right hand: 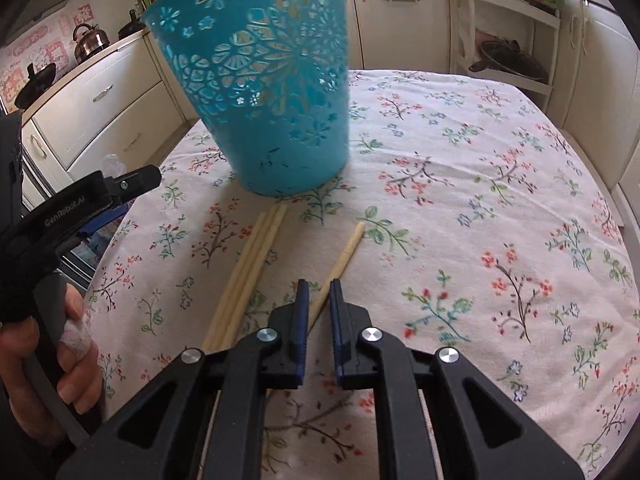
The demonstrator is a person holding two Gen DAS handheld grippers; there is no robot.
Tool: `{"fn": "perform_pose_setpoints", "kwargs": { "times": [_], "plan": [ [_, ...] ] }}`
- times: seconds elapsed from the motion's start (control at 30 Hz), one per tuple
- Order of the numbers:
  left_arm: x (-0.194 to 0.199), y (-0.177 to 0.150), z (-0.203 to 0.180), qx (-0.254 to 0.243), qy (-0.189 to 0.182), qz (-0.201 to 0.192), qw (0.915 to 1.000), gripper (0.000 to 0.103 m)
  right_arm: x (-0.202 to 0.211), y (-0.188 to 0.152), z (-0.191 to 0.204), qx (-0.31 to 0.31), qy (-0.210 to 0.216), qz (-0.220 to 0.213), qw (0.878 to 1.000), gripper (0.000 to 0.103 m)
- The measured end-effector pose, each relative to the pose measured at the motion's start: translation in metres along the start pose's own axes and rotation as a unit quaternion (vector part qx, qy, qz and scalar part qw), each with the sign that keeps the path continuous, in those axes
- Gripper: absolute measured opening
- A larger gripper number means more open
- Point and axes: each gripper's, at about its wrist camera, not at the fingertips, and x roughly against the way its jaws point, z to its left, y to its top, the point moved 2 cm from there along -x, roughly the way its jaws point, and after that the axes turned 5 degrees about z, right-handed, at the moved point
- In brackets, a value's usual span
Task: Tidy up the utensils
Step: 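Move the left tool back to the bundle and grasp one stick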
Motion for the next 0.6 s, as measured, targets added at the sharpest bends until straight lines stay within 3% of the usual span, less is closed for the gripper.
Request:
{"fn": "perform_pose_setpoints", "kwargs": {
  "times": [0.13, 0.27, 0.6],
  "plan": [
    [0.007, -0.012, -0.027, -0.064, -0.013, 0.017, 0.9977, 0.079, 0.001, -0.002, -0.009, -0.016, 0.021, -0.009, 1.0, 0.011],
    [0.005, -0.032, -0.056, -0.127, -0.013, 0.053, 0.9904, 0.079, 0.001, -0.002, -0.01, -0.022, 0.028, -0.013, 0.999, 0.011],
    [-0.009, -0.045, -0.076, -0.168, 0.027, 0.099, 0.9803, 0.079, 0.005, -0.006, -0.015, -0.032, 0.043, -0.01, 0.999, 0.011]
  ]
}}
